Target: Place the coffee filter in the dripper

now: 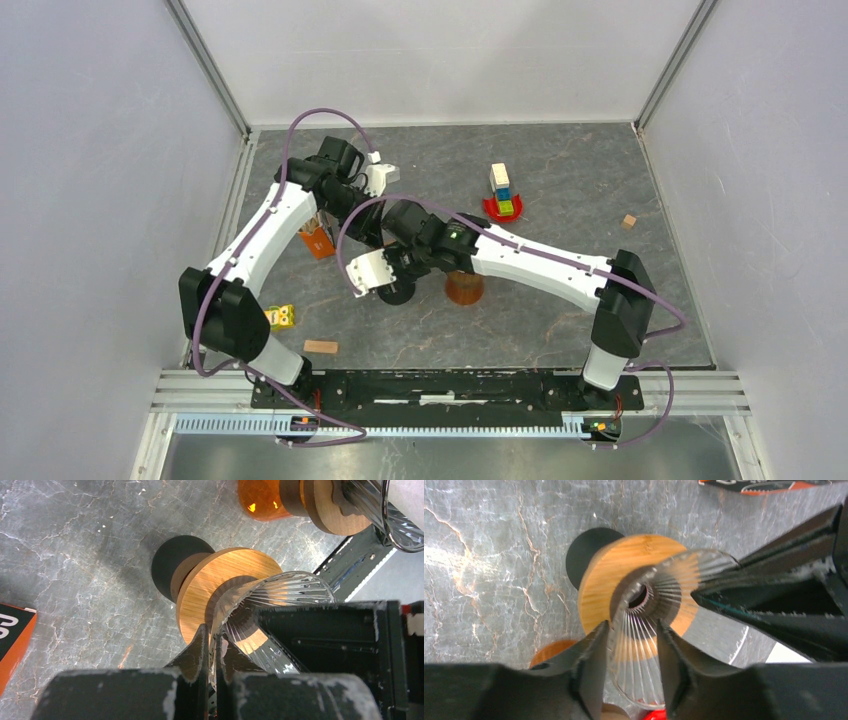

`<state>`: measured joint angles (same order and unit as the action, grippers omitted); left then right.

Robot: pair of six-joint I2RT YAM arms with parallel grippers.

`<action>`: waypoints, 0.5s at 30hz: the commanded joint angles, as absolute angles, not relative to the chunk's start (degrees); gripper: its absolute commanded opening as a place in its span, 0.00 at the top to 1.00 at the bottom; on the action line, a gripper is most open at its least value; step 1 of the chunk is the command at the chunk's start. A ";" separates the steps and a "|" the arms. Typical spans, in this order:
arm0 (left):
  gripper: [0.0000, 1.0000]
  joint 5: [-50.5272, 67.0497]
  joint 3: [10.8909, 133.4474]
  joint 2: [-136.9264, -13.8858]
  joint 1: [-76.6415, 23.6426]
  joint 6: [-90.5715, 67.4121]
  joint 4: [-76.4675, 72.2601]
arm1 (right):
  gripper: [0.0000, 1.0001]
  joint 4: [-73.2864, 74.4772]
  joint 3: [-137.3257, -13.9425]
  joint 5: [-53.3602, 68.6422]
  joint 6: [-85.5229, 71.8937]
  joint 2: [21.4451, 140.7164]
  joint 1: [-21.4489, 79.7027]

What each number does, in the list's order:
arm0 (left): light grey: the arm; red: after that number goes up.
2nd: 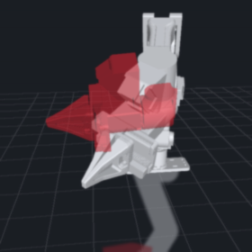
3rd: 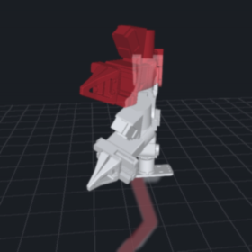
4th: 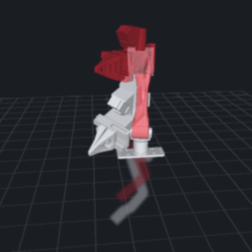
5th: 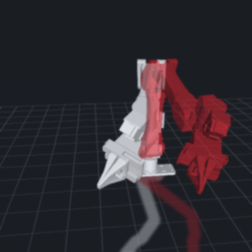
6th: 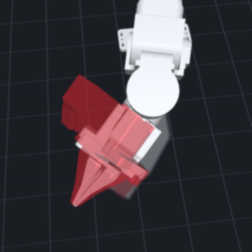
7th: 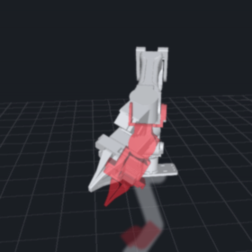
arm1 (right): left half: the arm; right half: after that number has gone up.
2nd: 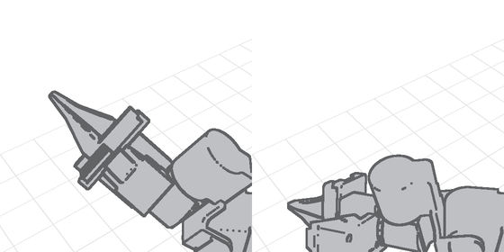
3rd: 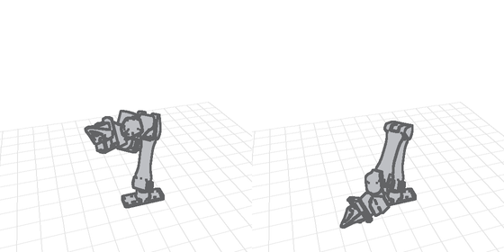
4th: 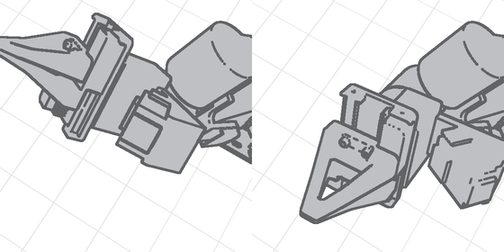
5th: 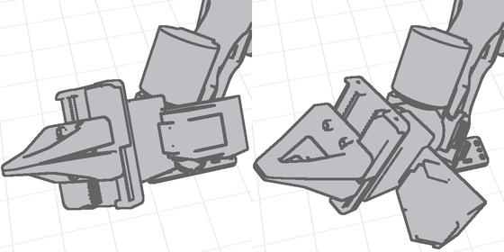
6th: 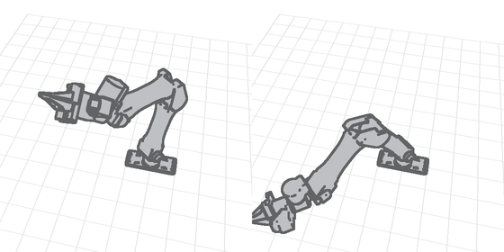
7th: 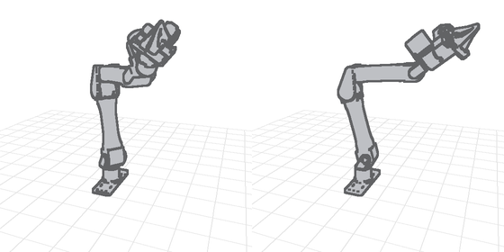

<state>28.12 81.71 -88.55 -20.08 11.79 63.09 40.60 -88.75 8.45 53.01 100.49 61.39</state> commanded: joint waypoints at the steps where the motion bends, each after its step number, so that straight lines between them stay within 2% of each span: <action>1: 0.98 20.75 81.33 -92.04 -20.92 13.87 66.74 | 0.48 47.20 -93.14 6.39 51.67 100.78 60.54; 3: 0.98 20.66 82.04 -92.03 -21.00 13.84 67.05 | 0.41 47.65 -94.28 6.32 51.38 100.14 60.58; 7: 0.98 20.32 83.60 -92.06 -20.91 13.84 67.99 | 0.35 47.72 -95.59 6.23 50.81 98.18 60.57; 15: 0.97 20.34 85.51 -91.76 -20.35 13.81 68.94 | 0.31 47.77 -96.83 6.61 49.75 94.36 60.56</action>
<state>26.96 84.73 -90.41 -20.49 11.81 66.39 47.97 -93.95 6.44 50.98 98.83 60.49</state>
